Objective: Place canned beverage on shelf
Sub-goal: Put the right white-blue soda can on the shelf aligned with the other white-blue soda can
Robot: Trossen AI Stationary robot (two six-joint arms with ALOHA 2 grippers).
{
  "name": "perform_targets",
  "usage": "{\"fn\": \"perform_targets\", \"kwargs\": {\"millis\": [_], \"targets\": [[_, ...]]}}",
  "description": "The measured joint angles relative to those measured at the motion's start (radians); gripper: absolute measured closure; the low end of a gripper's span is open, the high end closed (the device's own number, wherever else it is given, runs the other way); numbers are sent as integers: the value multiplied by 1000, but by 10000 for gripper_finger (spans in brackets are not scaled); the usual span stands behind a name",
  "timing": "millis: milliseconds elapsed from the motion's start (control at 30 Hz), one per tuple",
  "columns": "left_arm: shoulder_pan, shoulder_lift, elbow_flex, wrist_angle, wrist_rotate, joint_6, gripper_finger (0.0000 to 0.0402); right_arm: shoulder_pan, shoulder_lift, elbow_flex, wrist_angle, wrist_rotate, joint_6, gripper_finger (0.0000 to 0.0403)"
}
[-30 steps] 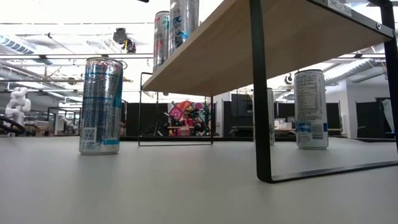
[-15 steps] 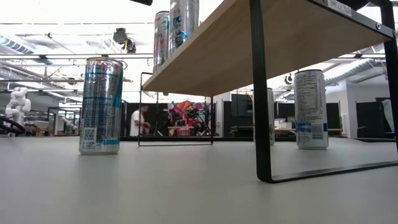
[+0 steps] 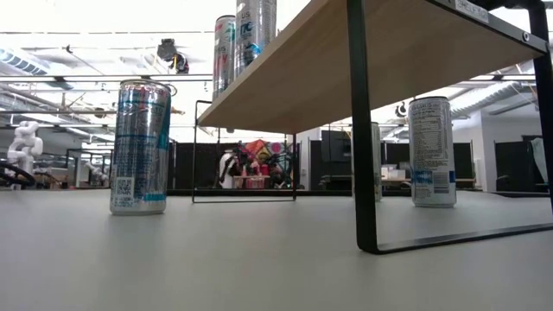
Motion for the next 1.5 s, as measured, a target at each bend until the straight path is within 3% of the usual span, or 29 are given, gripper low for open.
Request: {"fn": "perform_targets", "kwargs": {"millis": [167, 567, 833, 1200, 1500], "targets": [[-1, 5, 0, -8, 5, 2, 46, -2, -19, 1, -13, 124, -16, 307], [-62, 5, 0, -4, 17, -8, 46, -35, -23, 1, -43, 115, -47, 307], [-94, 5, 0, -5, 63, -60, 46, -35, -74, 1, -144, 116, 85, 307], [-105, 5, 0, -5, 47, -60, 46, -24, -74, 1, -275, -66, 250, 307], [-103, 5, -13, -34, -7, -157, 46, 67, -66, 1, -292, -70, 341, 307]]}}
